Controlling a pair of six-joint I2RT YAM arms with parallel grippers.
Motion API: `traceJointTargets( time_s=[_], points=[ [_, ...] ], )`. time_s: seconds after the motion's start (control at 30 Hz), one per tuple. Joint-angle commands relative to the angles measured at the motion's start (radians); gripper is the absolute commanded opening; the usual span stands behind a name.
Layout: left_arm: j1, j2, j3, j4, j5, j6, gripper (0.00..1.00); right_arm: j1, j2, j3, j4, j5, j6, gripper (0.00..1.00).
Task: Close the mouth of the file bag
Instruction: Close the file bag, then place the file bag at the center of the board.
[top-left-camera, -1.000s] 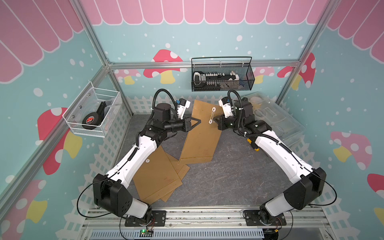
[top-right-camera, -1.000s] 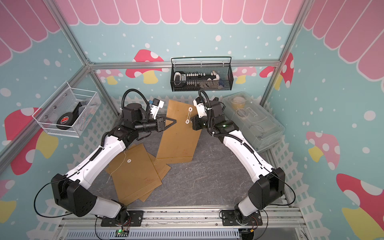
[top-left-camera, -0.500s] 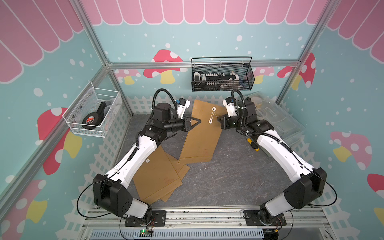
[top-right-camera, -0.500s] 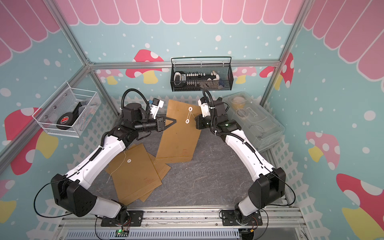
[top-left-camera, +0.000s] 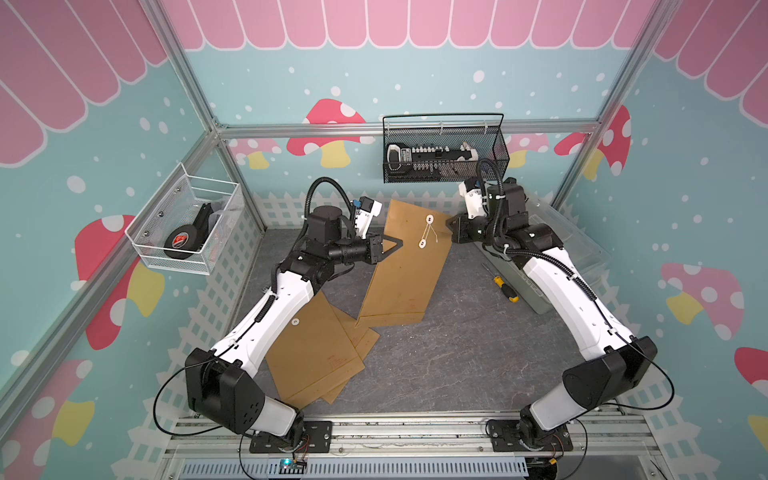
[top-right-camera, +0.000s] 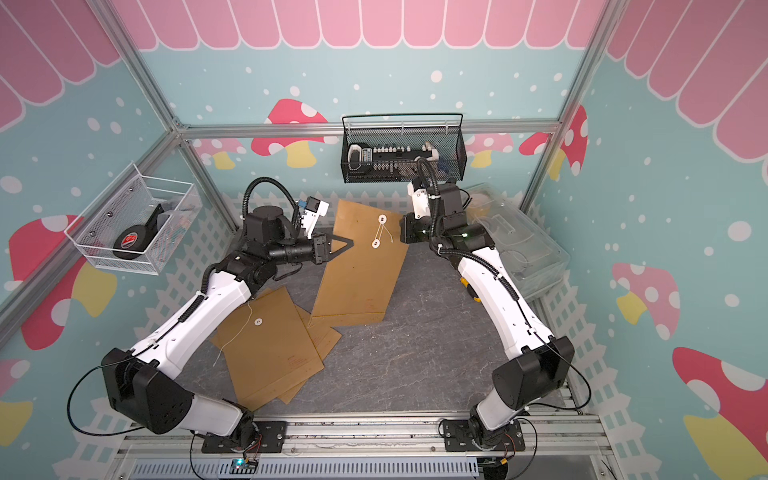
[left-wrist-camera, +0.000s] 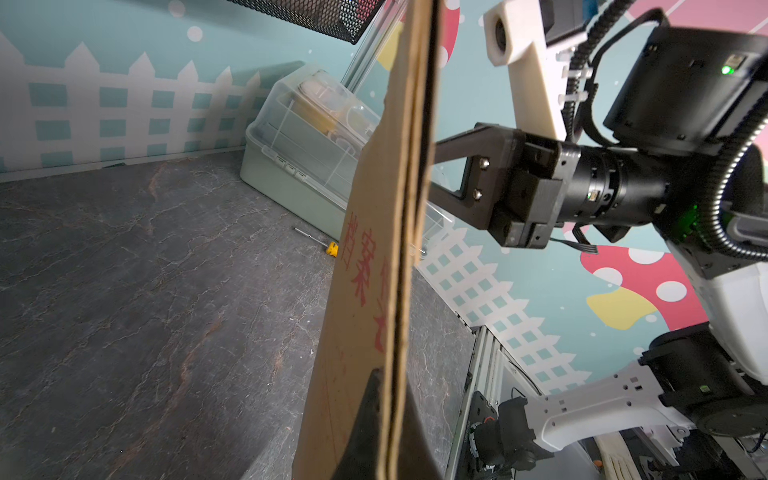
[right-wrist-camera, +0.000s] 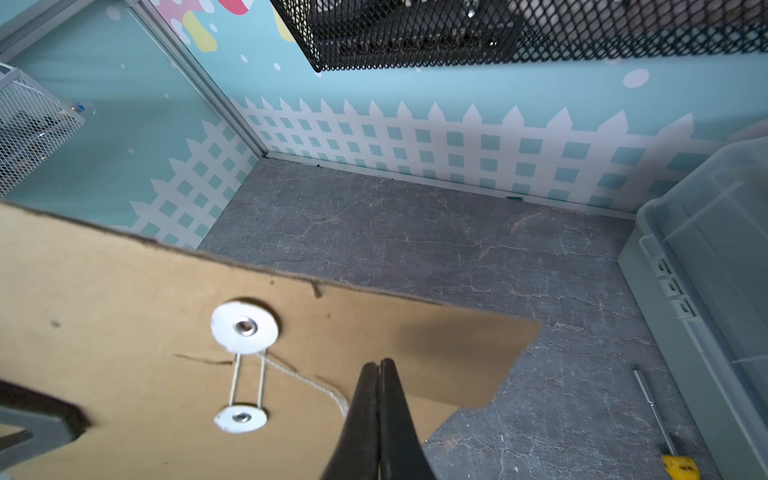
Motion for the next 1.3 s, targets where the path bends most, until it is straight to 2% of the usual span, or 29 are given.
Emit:
traceJointTargets(
  time_s=[0.0,0.17,0.23,0.37,0.5,0.57,0.7,0.93,1.03,1.27],
  points=[
    [-0.009,-0.034,0.025,-0.009,0.021,0.024,0.0,0.001,0.029,0.057,-0.065,0.013,-0.017,0.0],
    [-0.002,-0.042,0.017,-0.015,-0.024,0.037,0.0,0.0,-0.029,-0.015,0.002,0.016,-0.019,0.0],
    [-0.003,-0.035,0.006,0.015,-0.049,0.011,0.0,-0.009,-0.044,-0.052,0.006,0.028,-0.014,0.05],
    [-0.025,0.017,-0.096,0.286,-0.099,-0.27,0.0,-0.038,-0.079,-0.133,0.019,0.047,0.022,0.17],
    [-0.069,0.117,-0.2,0.526,-0.23,-0.519,0.0,-0.052,-0.12,-0.171,0.016,0.128,0.02,0.19],
    [-0.087,0.189,-0.212,0.59,-0.269,-0.585,0.0,-0.058,-0.132,-0.179,0.01,0.15,0.01,0.19],
    [-0.142,0.373,-0.141,0.635,-0.283,-0.626,0.0,-0.059,-0.142,-0.19,-0.027,0.201,-0.025,0.19],
    [-0.247,0.641,0.026,0.564,-0.341,-0.618,0.0,-0.063,-0.172,-0.255,-0.027,0.239,-0.049,0.19],
    [-0.272,0.71,0.079,0.552,-0.375,-0.628,0.0,-0.066,-0.168,-0.262,-0.029,0.234,-0.054,0.19],
    [-0.305,0.777,0.166,0.425,-0.366,-0.604,0.0,-0.069,-0.143,-0.251,-0.019,0.219,-0.063,0.19]
  ],
)
